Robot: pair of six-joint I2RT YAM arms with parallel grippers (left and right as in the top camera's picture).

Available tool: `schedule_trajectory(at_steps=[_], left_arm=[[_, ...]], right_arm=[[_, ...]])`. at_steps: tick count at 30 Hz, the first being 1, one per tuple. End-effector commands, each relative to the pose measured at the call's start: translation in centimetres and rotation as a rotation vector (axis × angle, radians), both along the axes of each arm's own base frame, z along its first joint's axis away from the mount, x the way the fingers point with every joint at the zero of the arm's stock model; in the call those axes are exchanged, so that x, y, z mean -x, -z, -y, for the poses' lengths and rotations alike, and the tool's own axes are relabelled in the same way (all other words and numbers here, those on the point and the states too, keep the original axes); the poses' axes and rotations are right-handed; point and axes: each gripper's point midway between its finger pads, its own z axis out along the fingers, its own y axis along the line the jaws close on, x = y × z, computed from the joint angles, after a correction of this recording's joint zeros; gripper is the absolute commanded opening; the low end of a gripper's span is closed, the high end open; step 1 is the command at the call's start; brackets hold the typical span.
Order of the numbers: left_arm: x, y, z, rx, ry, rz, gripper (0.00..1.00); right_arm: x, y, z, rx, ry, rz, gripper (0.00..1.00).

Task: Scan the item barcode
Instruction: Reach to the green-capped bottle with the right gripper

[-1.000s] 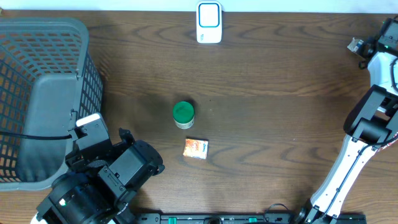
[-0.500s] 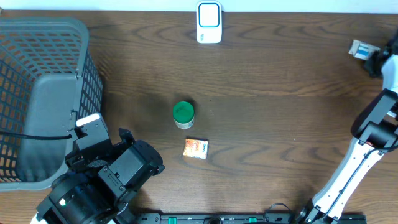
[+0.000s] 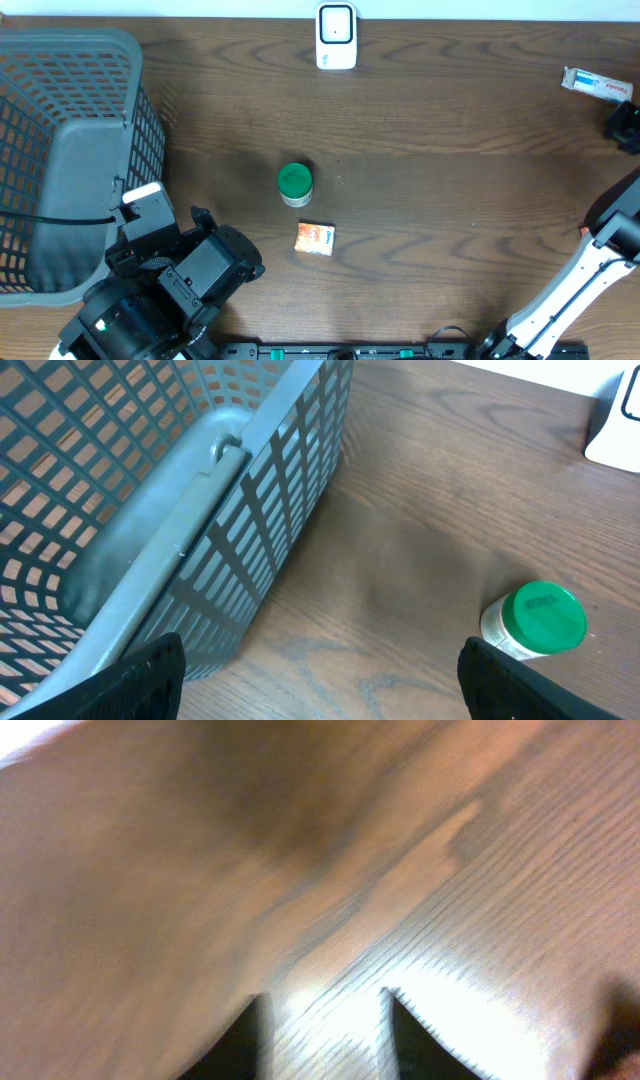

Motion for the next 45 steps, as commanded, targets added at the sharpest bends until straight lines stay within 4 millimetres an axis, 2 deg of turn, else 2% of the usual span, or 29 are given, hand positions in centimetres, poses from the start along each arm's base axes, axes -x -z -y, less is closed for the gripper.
schedule_trajectory(at_steps=[1,3,6,7,8,12,16,19,21,24,26,29,32,34,39,41,45], left_arm=[[0.0,-0.1,-0.2,-0.001,-0.011,0.007,0.85],[0.0,-0.1,-0.2,-0.001,-0.011,0.007,0.85],[0.0,-0.1,-0.2,-0.002,-0.01,0.007,0.85],[0.0,-0.1,-0.2,-0.001,-0.011,0.007,0.85],[0.0,-0.1,-0.2,-0.001,-0.011,0.007,0.85],[0.0,-0.1,-0.2,-0.001,-0.01,0.007,0.85],[0.0,-0.1,-0.2,-0.001,-0.011,0.007,0.85],[0.0,-0.1,-0.2,-0.002,-0.01,0.007,0.85],[0.0,-0.1,-0.2,-0.001,-0.011,0.007,0.85],[0.0,-0.1,-0.2,-0.001,-0.011,0.007,0.85],[0.0,-0.1,-0.2,-0.002,-0.01,0.007,0.85],[0.0,-0.1,-0.2,-0.001,-0.011,0.007,0.85],[0.0,-0.1,-0.2,-0.001,-0.011,0.007,0.85],[0.0,-0.1,-0.2,-0.002,-0.01,0.007,0.85],[0.0,-0.1,-0.2,-0.001,-0.011,0.007,0.85],[0.0,-0.1,-0.2,-0.001,-0.011,0.007,0.85],[0.0,-0.1,-0.2,-0.001,-0.011,0.007,0.85]], right_arm=[[-2.6,-6.7,-5.6,-0.077,-0.107,0.158,0.99],[-2.9,-8.2,-8.9,-0.108,-0.152,0.158,0.99],[-3.1,-9.5,-14.9,-0.161,-0.243,0.129,0.99],[-3.1,-9.7,-17.8,-0.197,-0.289,0.109,0.99],[-3.0,-9.7,-19.9,-0.224,-0.32,0.089,0.99],[-1.2,-9.3,-30.4,-0.346,-0.477,-0.033,0.99],[-0.1,-9.3,-39.3,-0.338,-0.707,-0.07,0.99],[1.2,-9.4,-44.8,-0.333,-0.834,-0.083,0.99],[2.2,-9.4,-48.4,-0.343,-0.847,-0.089,0.99],[3.1,-9.6,-53.1,-0.348,-0.901,-0.061,0.99],[4.2,-9.7,-56.0,-0.334,-1.028,-0.037,0.99],[6.2,-9.7,-59.0,-0.279,-1.313,-0.004,0.99],[7.5,-9.3,-60.3,-0.167,-1.48,-0.008,0.99],[7.6,-9.2,-60.8,-0.112,-1.498,-0.005,0.99],[8.7,-8.7,-62.0,-0.149,-1.495,-0.023,0.99],[9.1,-8.0,-62.2,-0.148,-1.501,-0.051,0.99],[9.4,-5.2,-62.2,-0.12,-1.466,-0.135,0.99]])
